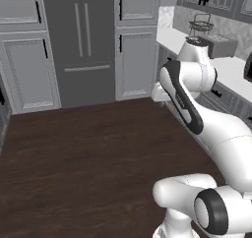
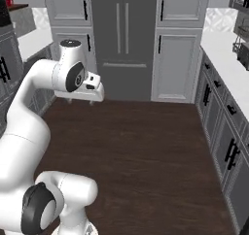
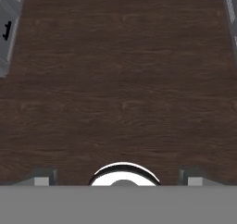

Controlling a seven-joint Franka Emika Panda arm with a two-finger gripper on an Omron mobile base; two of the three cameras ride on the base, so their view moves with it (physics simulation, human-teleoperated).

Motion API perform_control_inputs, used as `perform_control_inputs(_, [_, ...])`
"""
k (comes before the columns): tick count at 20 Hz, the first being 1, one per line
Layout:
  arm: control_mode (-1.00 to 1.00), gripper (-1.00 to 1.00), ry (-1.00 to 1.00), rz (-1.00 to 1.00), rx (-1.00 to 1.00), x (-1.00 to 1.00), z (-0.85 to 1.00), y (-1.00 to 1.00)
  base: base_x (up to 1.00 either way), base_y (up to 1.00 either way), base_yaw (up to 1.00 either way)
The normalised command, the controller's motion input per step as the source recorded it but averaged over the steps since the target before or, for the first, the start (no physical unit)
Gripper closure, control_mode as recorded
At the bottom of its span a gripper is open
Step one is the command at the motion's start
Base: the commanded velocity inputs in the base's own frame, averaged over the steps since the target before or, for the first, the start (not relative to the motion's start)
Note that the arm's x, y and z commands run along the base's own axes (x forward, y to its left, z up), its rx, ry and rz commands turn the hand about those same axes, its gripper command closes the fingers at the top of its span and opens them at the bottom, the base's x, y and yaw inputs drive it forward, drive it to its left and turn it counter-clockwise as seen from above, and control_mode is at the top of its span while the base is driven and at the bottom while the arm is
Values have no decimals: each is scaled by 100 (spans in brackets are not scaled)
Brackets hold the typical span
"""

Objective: Gather all objects into one cabinet and sort the glasses and bowls to opposite sides.

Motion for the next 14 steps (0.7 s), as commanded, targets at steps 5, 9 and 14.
perform_control_inputs(5, [100, -100, 0, 0, 0, 0, 0, 0, 87, -5, 0])
perform_control_inputs(9, [100, -100, 0, 0, 0, 0, 0, 0, 90, 0, 0])
perform_control_inputs(14, [100, -100, 0, 0, 0, 0, 0, 0, 87, 0, 0])
